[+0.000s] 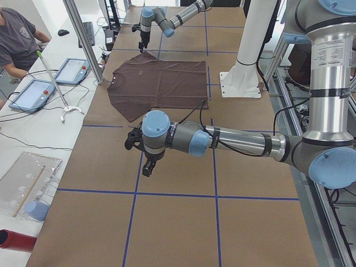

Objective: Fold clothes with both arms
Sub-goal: 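Move the right gripper over the shirt shoulder near the collar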

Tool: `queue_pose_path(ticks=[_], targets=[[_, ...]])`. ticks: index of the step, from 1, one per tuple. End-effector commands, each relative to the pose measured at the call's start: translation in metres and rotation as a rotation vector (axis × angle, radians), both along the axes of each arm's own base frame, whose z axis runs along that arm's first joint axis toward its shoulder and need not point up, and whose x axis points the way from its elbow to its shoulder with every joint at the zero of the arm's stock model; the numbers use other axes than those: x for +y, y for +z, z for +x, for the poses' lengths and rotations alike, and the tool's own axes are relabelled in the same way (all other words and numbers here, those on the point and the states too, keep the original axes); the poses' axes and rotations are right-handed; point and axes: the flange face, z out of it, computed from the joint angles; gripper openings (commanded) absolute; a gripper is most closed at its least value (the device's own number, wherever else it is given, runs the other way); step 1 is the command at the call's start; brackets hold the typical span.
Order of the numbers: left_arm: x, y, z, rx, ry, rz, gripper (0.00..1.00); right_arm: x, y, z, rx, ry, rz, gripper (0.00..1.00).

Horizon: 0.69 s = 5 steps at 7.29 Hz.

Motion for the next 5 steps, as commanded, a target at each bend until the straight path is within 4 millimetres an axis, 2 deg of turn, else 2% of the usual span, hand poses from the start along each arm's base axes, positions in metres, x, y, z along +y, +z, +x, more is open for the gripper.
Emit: queue_pose_path(ticks=[1,2,3,4,5], targets=[[0.000,0.000,0.000,0.001,0.001,0.001,1.00,0.001,0.011,-0.004,0.015,0.010,-0.013,0.72],[0.000,0.000,0.000,0.001,0.001,0.001,1.00,0.001,0.012,-0.004,0.016,0.010,-0.015,0.62],[0.000,-0.001,0.000,0.002,0.001,0.004,1.00,0.004,0.017,-0.003,0.019,0.010,-0.016,0.46],[0.000,-0.003,0.000,0.002,0.001,0.007,1.00,0.006,0.018,-0.002,0.018,0.011,-0.016,0.06],[0.000,-0.005,0.000,0.002,0.000,0.011,1.00,0.008,0.023,-0.002,0.021,0.006,-0.015,0.00]])
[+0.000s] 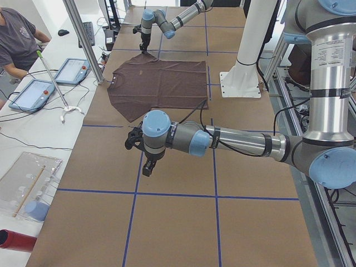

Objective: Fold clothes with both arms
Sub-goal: 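Move the right gripper over the shirt shoulder near the collar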

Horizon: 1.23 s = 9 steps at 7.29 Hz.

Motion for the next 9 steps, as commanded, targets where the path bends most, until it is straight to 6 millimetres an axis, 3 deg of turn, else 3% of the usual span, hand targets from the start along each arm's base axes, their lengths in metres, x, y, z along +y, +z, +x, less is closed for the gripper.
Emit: queue_pose_path(ticks=[1,3,4,5,6,9], targets=[[0.000,-0.003,0.000,0.000,-0.001,0.006,1.00,0.008,-0.002,0.000,-0.005,-0.006,0.012,0.00],[0.000,-0.005,0.000,0.001,-0.001,0.009,1.00,0.012,-0.031,-0.011,-0.033,-0.014,0.041,0.00],[0.000,-0.006,0.000,0.001,-0.001,0.010,1.00,0.013,-0.050,-0.025,-0.049,-0.028,0.061,0.00],[0.001,-0.013,0.000,0.003,-0.001,0.023,1.00,0.015,-0.094,-0.039,-0.099,-0.008,0.066,0.00],[0.002,-0.019,-0.001,0.002,-0.003,0.034,1.00,0.022,-0.124,-0.064,-0.117,0.010,0.047,0.00],[0.003,-0.017,0.000,0.003,0.000,0.033,1.00,0.007,-0.159,-0.102,-0.071,0.029,0.047,0.00]])
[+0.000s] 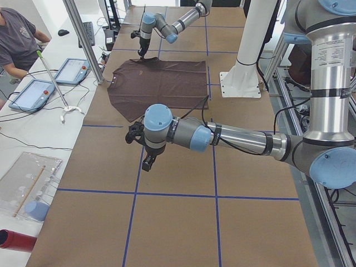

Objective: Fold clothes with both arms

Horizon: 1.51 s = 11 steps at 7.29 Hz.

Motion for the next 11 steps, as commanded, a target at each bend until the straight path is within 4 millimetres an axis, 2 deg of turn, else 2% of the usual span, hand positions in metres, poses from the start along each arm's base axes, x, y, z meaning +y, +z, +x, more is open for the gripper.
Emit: queue_pose_path(ticks=[1,2,3,4,5,6,7,8,9,10,11], targets=[[0.000,0.000,0.000,0.001,0.001,0.000,1.00,-0.007,-0.019,-0.028,0.019,-0.001,0.000,0.00],[-0.002,0.000,0.000,-0.001,0.001,0.002,1.00,-0.009,-0.016,-0.030,0.029,0.005,-0.003,0.00],[-0.004,-0.002,0.001,0.001,0.003,0.018,1.00,-0.013,-0.018,-0.033,0.032,0.005,-0.006,0.17],[-0.004,-0.001,0.001,0.002,0.003,0.037,1.00,-0.018,-0.011,-0.032,0.056,0.025,-0.002,0.99],[-0.006,-0.003,0.004,0.011,-0.016,0.013,1.00,-0.021,-0.011,-0.031,0.061,0.033,-0.002,1.00],[-0.022,-0.024,0.038,0.040,-0.021,-0.004,1.00,-0.030,-0.024,-0.022,0.050,0.049,0.008,1.00],[-0.029,-0.043,0.092,0.079,0.004,-0.015,1.00,-0.035,-0.036,-0.001,0.015,0.055,0.015,1.00],[-0.038,-0.065,0.128,0.121,-0.052,-0.116,1.00,-0.010,-0.025,0.011,-0.022,0.025,0.018,1.00],[-0.059,-0.088,0.172,0.151,-0.073,-0.207,1.00,0.025,-0.008,0.039,-0.060,0.002,0.032,1.00],[-0.073,-0.112,0.234,0.148,-0.098,-0.290,1.00,0.056,0.009,0.061,-0.094,-0.040,0.034,1.00],[-0.077,-0.115,0.285,0.111,-0.124,-0.333,1.00,0.073,0.006,0.078,-0.116,-0.047,0.044,1.00]])
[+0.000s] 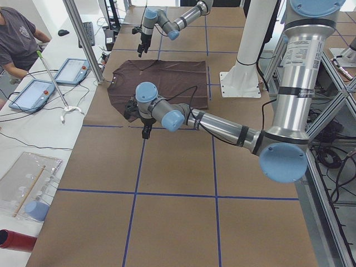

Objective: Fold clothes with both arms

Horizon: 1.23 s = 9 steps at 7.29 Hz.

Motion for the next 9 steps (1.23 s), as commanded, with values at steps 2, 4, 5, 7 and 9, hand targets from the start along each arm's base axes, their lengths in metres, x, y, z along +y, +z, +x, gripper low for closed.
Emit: queue_pose_path(ticks=[2,4,5,7,9], targets=[[-0.062,-0.048,0.146,-0.049,-0.150,-0.212,0.97,0.055,0.017,0.048,-0.048,-0.045,0.009,1.00],[-0.094,-0.040,0.168,-0.086,-0.211,-0.180,0.93,0.077,0.036,0.066,-0.044,-0.042,0.009,1.00],[-0.112,-0.029,0.184,-0.079,-0.239,-0.158,0.93,0.078,0.036,0.070,-0.045,-0.031,0.011,1.00],[-0.131,-0.022,0.204,-0.053,-0.276,-0.143,0.79,0.083,0.034,0.071,-0.053,-0.027,0.010,1.00],[-0.133,-0.016,0.213,-0.066,-0.291,-0.123,0.72,0.084,0.039,0.072,-0.045,-0.023,0.005,1.00]])
